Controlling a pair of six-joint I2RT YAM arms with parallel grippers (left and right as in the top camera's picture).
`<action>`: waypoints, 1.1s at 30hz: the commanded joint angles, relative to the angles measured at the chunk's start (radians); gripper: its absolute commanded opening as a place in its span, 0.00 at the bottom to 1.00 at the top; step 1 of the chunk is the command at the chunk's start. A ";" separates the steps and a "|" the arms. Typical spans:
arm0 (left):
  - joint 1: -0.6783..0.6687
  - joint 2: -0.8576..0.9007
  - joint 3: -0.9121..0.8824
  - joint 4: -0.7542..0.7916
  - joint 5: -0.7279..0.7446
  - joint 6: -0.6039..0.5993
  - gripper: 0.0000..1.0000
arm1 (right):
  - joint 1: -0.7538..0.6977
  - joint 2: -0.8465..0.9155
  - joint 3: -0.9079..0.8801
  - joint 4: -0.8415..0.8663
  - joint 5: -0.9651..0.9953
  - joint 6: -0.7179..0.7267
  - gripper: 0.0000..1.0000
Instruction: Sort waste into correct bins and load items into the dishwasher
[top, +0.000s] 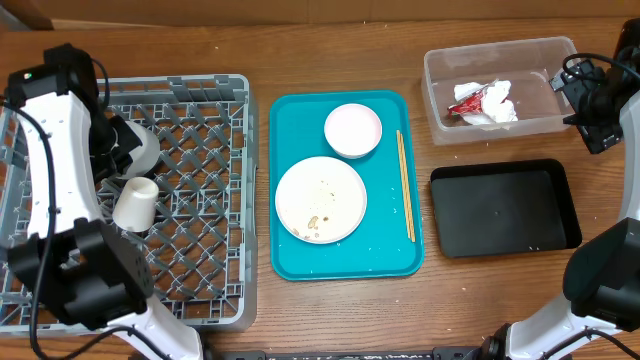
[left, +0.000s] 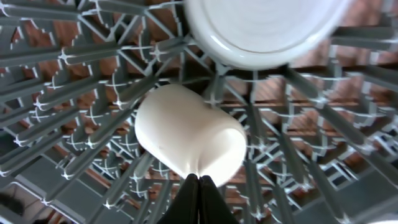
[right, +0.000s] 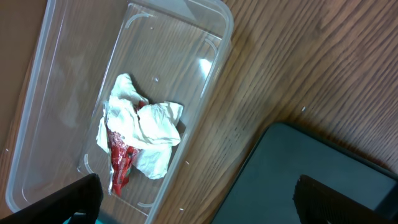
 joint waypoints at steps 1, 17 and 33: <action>-0.002 0.043 -0.006 -0.012 -0.035 -0.032 0.04 | 0.005 -0.010 0.002 0.006 0.002 0.001 1.00; -0.022 0.058 -0.007 -0.005 0.055 0.022 0.04 | 0.005 -0.010 0.002 0.006 0.002 0.001 1.00; -0.029 0.058 -0.063 0.021 0.014 -0.009 0.04 | 0.005 -0.010 0.002 0.006 0.002 0.001 1.00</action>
